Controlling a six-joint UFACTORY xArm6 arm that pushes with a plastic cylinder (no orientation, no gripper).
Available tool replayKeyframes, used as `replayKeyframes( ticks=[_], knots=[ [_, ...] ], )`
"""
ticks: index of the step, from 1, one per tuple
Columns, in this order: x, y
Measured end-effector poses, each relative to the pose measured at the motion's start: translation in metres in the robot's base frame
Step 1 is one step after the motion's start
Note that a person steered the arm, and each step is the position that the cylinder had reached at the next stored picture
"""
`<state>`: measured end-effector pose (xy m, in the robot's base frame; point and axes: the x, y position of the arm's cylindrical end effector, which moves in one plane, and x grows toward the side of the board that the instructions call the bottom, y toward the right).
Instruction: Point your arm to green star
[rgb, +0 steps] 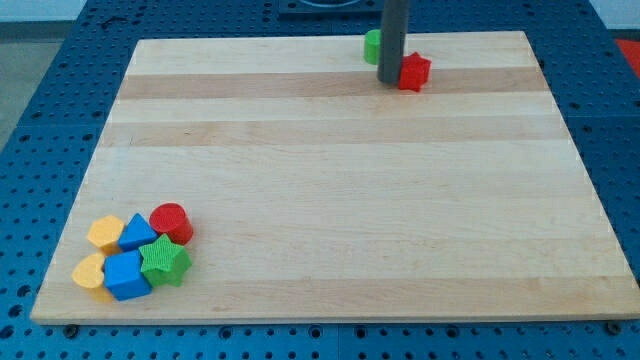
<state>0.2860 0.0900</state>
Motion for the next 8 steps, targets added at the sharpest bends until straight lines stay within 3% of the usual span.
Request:
replayKeyframes(
  ticks=[2, 4, 6, 8],
  knots=[
    [0.000, 0.044],
    [0.013, 0.043],
    [0.099, -0.057],
    [0.119, -0.170]
  ],
)
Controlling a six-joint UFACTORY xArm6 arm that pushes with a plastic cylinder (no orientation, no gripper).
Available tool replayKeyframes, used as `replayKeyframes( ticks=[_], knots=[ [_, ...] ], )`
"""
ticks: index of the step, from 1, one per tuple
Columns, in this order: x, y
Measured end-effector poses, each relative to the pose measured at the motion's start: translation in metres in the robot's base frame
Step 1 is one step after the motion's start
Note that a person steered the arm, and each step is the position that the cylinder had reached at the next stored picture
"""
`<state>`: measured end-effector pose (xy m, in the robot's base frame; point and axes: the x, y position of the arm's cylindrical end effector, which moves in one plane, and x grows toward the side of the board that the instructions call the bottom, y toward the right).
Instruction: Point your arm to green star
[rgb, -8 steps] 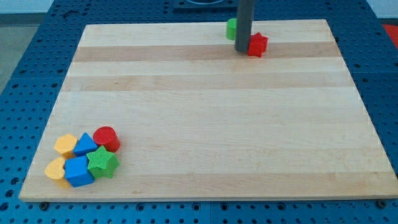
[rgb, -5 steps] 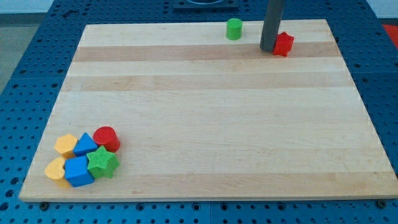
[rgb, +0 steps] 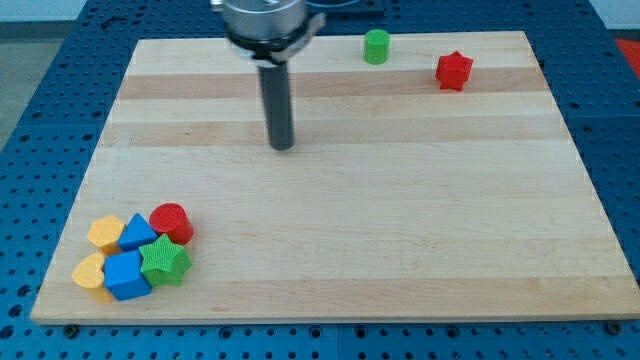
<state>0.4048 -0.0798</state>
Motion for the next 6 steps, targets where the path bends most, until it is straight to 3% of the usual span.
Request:
replayKeyframes(
  ticks=[1, 2, 4, 6],
  knots=[
    [0.034, 0.049],
    [0.107, 0.064],
    [0.205, -0.013],
    [0.213, -0.049]
  ],
)
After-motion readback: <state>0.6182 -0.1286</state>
